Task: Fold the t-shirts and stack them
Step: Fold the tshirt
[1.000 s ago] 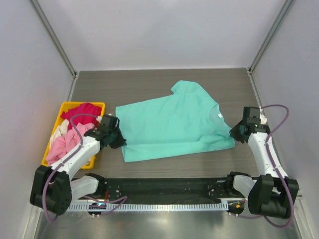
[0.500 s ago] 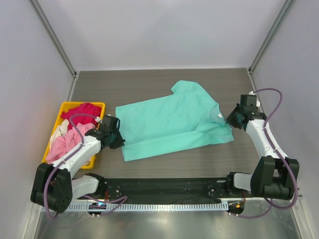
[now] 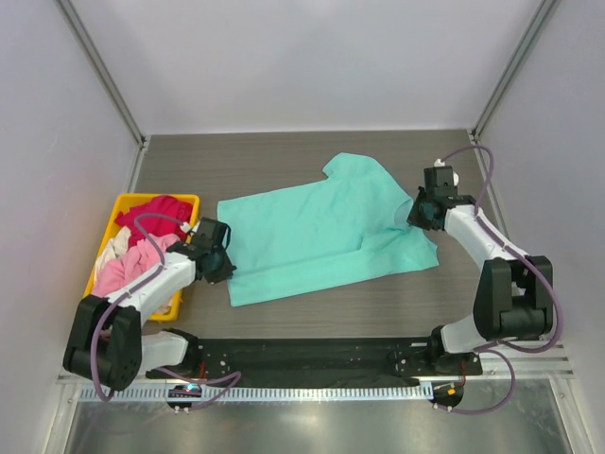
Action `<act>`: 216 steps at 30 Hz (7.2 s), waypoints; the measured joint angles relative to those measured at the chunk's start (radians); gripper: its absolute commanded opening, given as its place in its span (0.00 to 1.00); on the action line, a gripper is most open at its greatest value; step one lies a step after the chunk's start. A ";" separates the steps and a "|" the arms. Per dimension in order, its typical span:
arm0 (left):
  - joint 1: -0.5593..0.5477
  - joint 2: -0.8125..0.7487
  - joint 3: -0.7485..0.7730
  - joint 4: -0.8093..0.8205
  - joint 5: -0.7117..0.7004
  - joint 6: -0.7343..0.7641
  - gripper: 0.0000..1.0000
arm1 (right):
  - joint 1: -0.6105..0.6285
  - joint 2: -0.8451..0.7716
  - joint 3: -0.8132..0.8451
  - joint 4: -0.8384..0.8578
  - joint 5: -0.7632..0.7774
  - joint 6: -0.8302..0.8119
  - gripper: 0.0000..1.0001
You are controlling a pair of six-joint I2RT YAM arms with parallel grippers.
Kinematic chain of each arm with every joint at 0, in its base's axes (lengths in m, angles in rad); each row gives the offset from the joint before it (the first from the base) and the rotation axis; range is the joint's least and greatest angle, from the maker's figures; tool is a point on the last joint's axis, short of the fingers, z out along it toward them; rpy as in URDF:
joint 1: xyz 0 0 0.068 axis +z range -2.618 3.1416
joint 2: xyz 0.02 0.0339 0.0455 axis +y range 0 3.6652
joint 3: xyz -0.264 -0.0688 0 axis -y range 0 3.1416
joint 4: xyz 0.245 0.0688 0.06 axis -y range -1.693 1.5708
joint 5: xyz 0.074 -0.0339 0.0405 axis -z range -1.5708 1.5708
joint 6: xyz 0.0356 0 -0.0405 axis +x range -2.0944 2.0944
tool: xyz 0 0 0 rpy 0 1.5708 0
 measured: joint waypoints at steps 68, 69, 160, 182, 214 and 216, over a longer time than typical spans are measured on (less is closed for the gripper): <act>-0.283 -0.018 0.181 -0.013 -0.026 -0.113 0.46 | 0.052 -0.069 -0.007 -0.146 0.259 0.138 0.34; -0.283 -0.028 0.208 -0.012 -0.026 -0.102 0.46 | 0.092 -0.064 0.026 -0.137 0.255 0.129 0.35; -0.383 0.170 0.250 0.056 0.053 -0.090 0.49 | 0.468 0.138 0.103 0.053 0.432 0.039 0.30; -0.399 0.311 0.191 0.158 0.068 -0.164 0.50 | 0.207 0.174 -0.088 0.066 0.309 0.163 0.23; -0.089 0.350 0.873 -0.146 0.093 0.061 0.55 | 0.010 -0.031 0.171 -0.113 0.181 0.040 0.42; -0.078 0.420 0.931 -0.147 0.114 0.075 0.53 | 0.010 0.035 0.281 -0.085 0.163 -0.003 0.44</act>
